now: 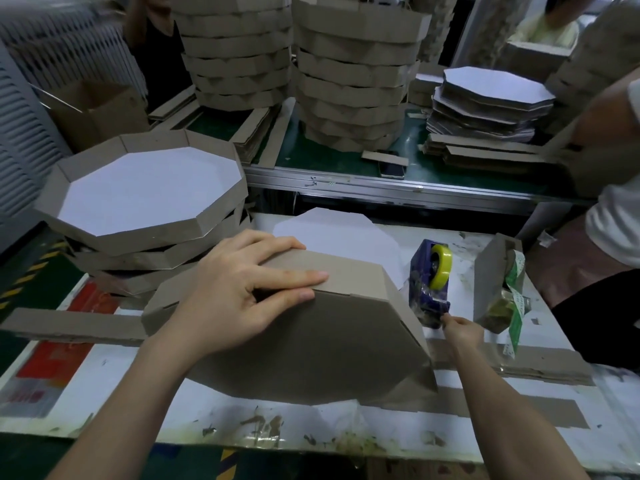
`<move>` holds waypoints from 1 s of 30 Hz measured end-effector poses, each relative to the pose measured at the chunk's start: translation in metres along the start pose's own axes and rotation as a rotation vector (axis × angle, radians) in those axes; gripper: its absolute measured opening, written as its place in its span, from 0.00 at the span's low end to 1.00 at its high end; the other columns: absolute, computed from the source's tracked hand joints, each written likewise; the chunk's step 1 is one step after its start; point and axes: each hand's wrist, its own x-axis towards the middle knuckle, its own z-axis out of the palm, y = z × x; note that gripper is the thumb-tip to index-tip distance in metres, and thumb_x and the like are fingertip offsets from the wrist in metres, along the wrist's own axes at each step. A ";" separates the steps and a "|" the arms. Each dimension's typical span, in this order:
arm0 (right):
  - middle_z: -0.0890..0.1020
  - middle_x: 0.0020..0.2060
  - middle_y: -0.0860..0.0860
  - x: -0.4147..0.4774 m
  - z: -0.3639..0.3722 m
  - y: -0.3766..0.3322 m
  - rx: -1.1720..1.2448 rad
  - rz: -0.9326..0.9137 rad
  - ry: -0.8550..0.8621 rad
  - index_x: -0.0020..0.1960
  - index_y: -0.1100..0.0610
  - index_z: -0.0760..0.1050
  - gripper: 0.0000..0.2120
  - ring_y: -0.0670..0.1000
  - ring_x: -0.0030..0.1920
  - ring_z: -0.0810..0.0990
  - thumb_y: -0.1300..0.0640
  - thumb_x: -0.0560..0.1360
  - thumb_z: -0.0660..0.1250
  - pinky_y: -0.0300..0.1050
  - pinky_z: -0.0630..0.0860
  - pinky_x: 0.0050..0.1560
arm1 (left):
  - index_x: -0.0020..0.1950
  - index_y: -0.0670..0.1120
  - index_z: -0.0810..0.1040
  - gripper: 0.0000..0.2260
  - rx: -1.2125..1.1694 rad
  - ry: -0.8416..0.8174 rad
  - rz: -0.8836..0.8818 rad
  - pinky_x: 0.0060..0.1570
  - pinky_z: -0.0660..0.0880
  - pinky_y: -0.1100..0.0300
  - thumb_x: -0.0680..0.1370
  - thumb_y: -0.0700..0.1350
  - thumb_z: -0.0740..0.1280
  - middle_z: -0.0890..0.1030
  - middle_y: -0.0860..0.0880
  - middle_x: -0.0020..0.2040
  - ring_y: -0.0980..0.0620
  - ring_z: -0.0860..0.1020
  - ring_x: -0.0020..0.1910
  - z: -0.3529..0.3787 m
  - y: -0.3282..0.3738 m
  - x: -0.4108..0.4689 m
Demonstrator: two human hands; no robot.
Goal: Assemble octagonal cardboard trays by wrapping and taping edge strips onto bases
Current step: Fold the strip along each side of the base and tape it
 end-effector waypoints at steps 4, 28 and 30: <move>0.83 0.56 0.64 0.004 -0.001 -0.004 -0.070 0.007 0.026 0.58 0.67 0.81 0.13 0.64 0.57 0.79 0.58 0.79 0.69 0.52 0.73 0.62 | 0.58 0.63 0.80 0.14 -0.013 -0.001 -0.028 0.55 0.72 0.51 0.75 0.60 0.61 0.74 0.61 0.61 0.54 0.73 0.59 -0.004 -0.005 -0.004; 0.82 0.28 0.45 -0.234 -0.005 -0.206 0.017 -0.667 -0.412 0.43 0.54 0.83 0.07 0.42 0.24 0.67 0.53 0.78 0.71 0.33 0.68 0.23 | 0.60 0.64 0.78 0.13 -0.056 0.024 -0.157 0.59 0.69 0.51 0.76 0.59 0.63 0.77 0.55 0.64 0.51 0.71 0.63 -0.015 -0.023 -0.035; 0.83 0.27 0.44 -0.262 -0.008 -0.212 -0.013 -0.711 -0.458 0.53 0.58 0.83 0.10 0.41 0.23 0.66 0.53 0.77 0.71 0.34 0.67 0.24 | 0.60 0.63 0.78 0.12 -0.073 0.035 -0.159 0.60 0.69 0.49 0.77 0.59 0.63 0.77 0.53 0.65 0.50 0.71 0.63 -0.018 -0.027 -0.041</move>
